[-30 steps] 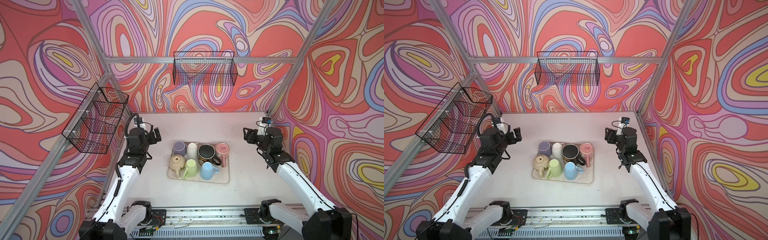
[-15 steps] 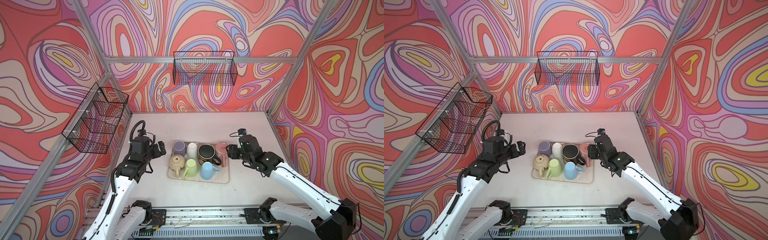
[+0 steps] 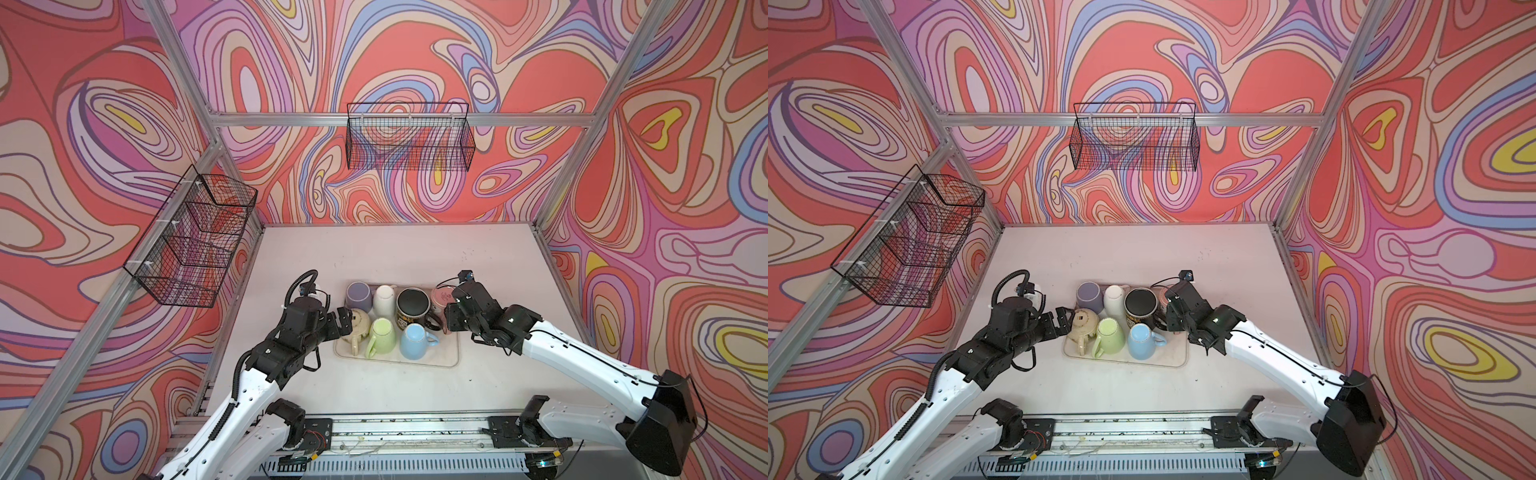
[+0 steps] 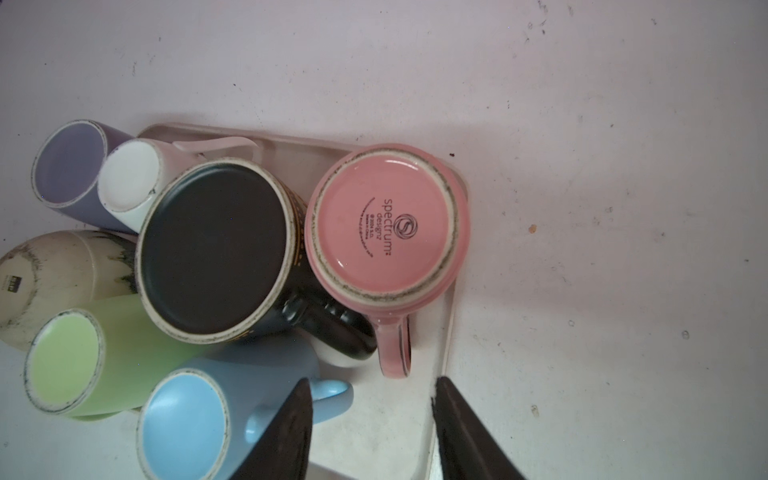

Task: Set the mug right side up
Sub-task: 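Move the right gripper over the pink mug while the left approaches the tray, then lower the right gripper and grasp the pink mug's base rim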

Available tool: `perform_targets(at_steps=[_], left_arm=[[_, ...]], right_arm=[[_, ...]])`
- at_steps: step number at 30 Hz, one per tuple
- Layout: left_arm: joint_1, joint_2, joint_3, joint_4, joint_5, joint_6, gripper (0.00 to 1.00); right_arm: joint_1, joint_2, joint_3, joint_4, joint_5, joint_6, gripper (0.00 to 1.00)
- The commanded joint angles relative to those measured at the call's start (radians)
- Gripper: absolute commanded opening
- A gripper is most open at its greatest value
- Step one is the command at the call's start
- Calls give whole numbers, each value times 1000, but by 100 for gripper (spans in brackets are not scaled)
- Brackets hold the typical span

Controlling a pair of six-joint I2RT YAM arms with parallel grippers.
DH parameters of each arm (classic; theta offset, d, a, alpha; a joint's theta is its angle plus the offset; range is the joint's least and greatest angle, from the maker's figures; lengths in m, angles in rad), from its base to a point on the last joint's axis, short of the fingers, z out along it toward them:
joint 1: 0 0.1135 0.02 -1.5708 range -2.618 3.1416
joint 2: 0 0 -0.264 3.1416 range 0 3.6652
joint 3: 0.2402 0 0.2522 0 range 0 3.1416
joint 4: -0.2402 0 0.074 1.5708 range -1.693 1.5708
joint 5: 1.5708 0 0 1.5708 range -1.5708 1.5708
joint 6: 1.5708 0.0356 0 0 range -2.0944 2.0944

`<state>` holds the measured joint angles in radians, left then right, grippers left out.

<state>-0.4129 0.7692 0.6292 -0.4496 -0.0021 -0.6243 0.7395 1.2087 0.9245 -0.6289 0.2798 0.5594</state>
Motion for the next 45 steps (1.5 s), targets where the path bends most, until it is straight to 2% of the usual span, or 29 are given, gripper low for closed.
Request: perform_targets(at_steps=[1,9,13,20,25,40,45], left_arm=[[-11,-8,-42,66,27,-78,100],[-29,-48,-48,60,-42,-64,96],[-37,-65,-52,66,-22,-66,96],[-44,-84,-22,30,6,-64,96],[-44,-113,-4,1,1,-47,96],[-45,-57,-9,29,30,-46,96],[-45,-50,-6,26,30,-49,96]], right_arm=[[30,46,39,-9,43,13,47],[38,162,54,2,112,27,46],[38,166,27,49,163,51,41],[38,264,55,50,161,62,40],[36,291,71,24,223,65,37],[20,376,38,101,197,76,34],[14,378,25,120,185,75,28]])
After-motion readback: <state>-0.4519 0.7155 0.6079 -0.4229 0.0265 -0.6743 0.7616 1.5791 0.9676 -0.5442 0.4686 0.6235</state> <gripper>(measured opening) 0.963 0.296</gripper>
